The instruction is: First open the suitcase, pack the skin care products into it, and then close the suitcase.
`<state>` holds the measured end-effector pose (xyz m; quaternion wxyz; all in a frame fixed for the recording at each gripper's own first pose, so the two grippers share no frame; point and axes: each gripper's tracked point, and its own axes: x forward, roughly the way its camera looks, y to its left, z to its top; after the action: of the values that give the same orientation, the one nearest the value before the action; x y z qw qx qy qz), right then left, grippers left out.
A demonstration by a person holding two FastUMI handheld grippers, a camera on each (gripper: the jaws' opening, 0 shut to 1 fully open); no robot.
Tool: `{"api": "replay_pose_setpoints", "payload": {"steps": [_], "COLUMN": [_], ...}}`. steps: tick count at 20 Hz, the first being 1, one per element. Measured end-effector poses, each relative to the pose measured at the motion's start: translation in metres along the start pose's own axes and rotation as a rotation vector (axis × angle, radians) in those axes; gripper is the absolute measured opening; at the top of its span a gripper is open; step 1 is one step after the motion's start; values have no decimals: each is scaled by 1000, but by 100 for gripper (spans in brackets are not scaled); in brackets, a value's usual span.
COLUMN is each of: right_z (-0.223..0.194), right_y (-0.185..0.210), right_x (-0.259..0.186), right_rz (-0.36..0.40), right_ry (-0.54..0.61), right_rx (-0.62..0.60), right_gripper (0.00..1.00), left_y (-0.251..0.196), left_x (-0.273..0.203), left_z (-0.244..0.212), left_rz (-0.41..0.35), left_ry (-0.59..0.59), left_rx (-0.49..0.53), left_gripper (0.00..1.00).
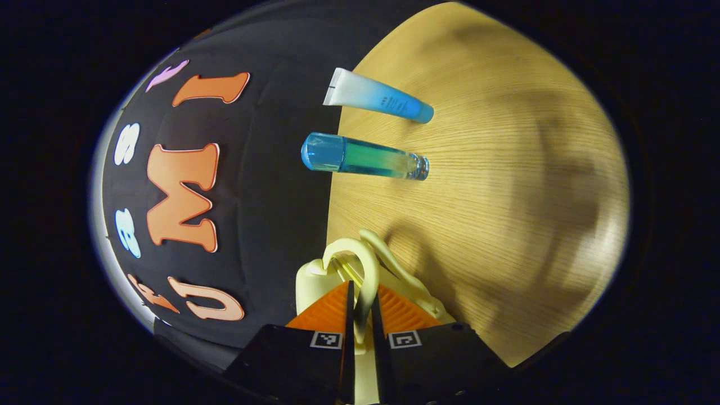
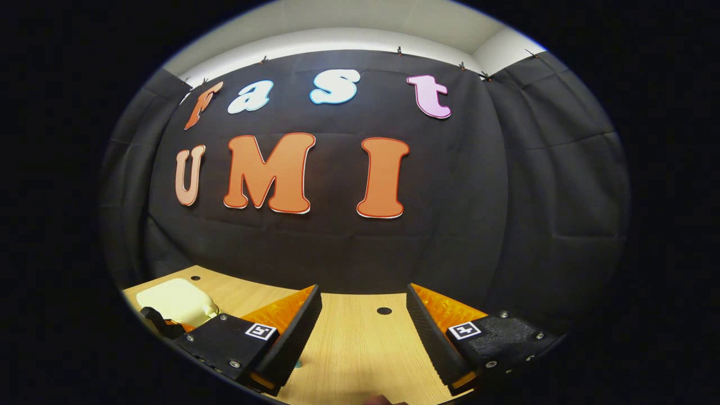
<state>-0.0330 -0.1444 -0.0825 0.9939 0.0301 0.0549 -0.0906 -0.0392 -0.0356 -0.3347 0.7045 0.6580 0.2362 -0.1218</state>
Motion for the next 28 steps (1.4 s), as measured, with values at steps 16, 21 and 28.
{"api": "replay_pose_setpoints", "payload": {"steps": [16, 21, 28], "right_z": [-20, -17, -18], "right_y": [37, 80, 165], "right_x": [7, 11, 2], "right_rz": [106, 107, 185], "right_ry": [53, 65, 97], "right_rx": [-23, -10, -96], "right_gripper": [95, 96, 95], "left_y": [81, 110, 139], "left_x": [-9, -16, -23], "left_z": [-30, -50, -87], "left_rz": [45, 70, 84], "left_ry": [-58, -101, -159], "left_rx": [-660, -847, -1078], "left_gripper": [4, 4, 4]}}
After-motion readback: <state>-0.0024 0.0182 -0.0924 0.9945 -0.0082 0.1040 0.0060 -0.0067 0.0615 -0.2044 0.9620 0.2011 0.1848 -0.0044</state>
